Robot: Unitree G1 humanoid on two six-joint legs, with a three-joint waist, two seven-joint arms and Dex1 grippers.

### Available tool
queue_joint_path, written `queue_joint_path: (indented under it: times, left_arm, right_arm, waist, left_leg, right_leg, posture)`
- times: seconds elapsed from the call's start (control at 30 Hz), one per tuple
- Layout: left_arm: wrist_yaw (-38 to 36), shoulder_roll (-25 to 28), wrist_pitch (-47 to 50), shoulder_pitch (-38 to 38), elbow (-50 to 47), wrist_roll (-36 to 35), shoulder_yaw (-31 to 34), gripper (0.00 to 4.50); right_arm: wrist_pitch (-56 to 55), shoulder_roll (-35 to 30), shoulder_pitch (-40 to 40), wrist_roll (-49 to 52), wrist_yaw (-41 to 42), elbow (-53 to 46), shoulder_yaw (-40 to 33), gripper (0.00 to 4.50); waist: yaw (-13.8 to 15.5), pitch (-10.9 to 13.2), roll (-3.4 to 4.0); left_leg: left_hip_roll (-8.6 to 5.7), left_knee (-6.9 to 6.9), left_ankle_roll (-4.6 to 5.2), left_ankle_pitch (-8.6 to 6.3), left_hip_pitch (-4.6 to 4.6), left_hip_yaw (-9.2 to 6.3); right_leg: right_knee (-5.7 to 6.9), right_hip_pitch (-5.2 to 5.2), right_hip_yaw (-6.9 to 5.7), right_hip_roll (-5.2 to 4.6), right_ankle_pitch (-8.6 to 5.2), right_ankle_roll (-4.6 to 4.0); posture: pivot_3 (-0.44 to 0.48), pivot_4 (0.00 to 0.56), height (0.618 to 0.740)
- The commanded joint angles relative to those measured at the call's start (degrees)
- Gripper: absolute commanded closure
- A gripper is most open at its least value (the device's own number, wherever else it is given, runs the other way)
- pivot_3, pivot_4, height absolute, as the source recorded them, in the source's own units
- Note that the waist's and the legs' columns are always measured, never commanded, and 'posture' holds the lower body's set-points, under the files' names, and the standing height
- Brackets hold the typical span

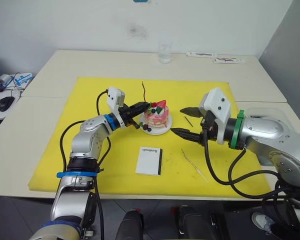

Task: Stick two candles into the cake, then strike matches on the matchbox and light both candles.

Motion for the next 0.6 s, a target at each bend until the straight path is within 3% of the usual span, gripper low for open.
queue_joint_path:
  times: [0.03,0.4,0.6]
  left_arm:
    - [0.28,-0.50,-1.40,0.33,-0.25,1.05,-0.57,4.50]
    - [0.56,-0.87,1.01,0.24,-0.49,-0.77,1.19,4.50]
    - [1.86,-0.23,3.39,1.35,-5.52,-2.67,2.78,2.73]
  right_arm:
    - [-1.11,-0.12,0.01,-0.53,0.18,-2.06,-1.33,1.10]
    - [-1.37,-0.25,0.32,-0.80,0.56,-1.90,-1.14,1.10]
    - [-1.62,-0.08,0.55,-1.00,0.66,-1.87,-1.14,1.06]
  waist:
    - [0.00,0.00,0.00]
    - [0.00,0.00,0.00]
    - [-0.04,0.00,0.00]
  left_leg:
    - [0.00,0.00,0.00,0.00,0.00,0.00]
    - [0.00,0.01,0.00,0.00,0.01,0.00]
    - [0.00,0.01,0.00,0.00,0.01,0.00]
  right_leg:
    - [0.00,0.00,0.00,0.00,0.00,0.00]
    - [0.00,0.01,0.00,0.00,0.01,0.01]
    - [0.00,0.00,0.00,0.00,0.01,0.01]
  posture:
    - [0.000,0.150,0.740]
    - [0.000,0.150,0.740]
    - [0.000,0.150,0.740]
